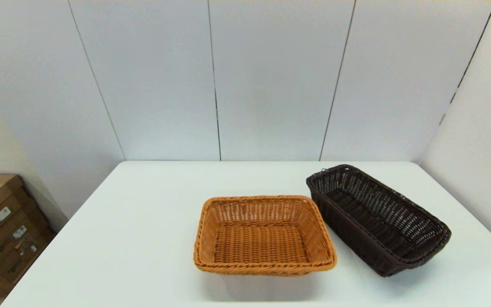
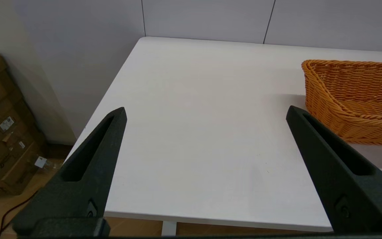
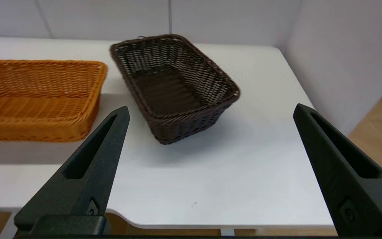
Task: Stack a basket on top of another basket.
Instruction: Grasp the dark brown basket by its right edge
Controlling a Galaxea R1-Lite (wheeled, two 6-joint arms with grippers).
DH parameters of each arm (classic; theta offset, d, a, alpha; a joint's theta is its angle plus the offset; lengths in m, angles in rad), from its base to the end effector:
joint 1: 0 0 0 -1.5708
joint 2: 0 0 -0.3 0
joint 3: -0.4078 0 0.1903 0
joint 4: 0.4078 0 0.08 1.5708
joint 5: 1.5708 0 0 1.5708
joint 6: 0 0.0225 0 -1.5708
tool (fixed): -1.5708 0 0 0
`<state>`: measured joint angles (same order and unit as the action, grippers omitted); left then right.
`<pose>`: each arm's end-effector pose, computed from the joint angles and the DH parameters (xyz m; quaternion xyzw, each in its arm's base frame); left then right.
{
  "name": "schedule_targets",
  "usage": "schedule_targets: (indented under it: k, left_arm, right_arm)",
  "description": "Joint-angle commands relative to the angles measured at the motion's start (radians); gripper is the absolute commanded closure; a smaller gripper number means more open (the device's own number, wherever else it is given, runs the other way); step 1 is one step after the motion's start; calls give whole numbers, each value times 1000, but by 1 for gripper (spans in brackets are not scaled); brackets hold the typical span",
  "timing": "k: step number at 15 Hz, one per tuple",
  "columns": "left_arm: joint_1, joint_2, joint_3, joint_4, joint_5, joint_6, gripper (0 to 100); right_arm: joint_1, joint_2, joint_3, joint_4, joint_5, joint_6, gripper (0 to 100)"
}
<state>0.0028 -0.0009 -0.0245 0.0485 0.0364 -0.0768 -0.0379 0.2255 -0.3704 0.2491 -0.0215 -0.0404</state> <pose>-0.0248 0.0007 0.0772 -0.0382 0.0108 0.0200 0.9990 -0.0285 0.0006 0.1563 -0.0197 0.0527 -0.0286 0.9980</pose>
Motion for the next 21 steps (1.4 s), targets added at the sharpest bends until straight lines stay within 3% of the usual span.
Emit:
schedule_targets:
  k: [1,4,5,6,7,9,10,13,18,21]
  left_arm:
    - [0,-1,0,1,0,-6,0]
    - [0,-1,0,1,0,-6,0]
    - [0,-1,0,1,0,-4,0]
    - [0,-1,0,1,0,-4,0]
    - [0,-1,0,1,0,-4,0]
    - [0,-1,0,1,0,-4,0]
    - [0,-1,0,1,0,-4,0]
    - [0,-1,0,1,0,-3,0]
    - [0,-1,0,1,0,-3,0]
    - [0,-1,0,-1,0,-4,0]
  right_arm:
    - [-126,529,-300,73,0,22,0]
    - [-94,821,-532,280,0,198,0]
    - [-53,907,-598,368,-2,294,0]
    - [6,1003,-671,450,-5,432,0]
    - [41,1072,-706,472,-12,530,0]
    - [85,1186,-722,473,-48,629,0]
    - [113,1255,-739,476,-61,714,0]
    - [141,1364,-745,473,-74,826,0]
    - [133,1491,-752,472,-156,1019,0]
    - [107,1534,-752,469,-156,1034,0]
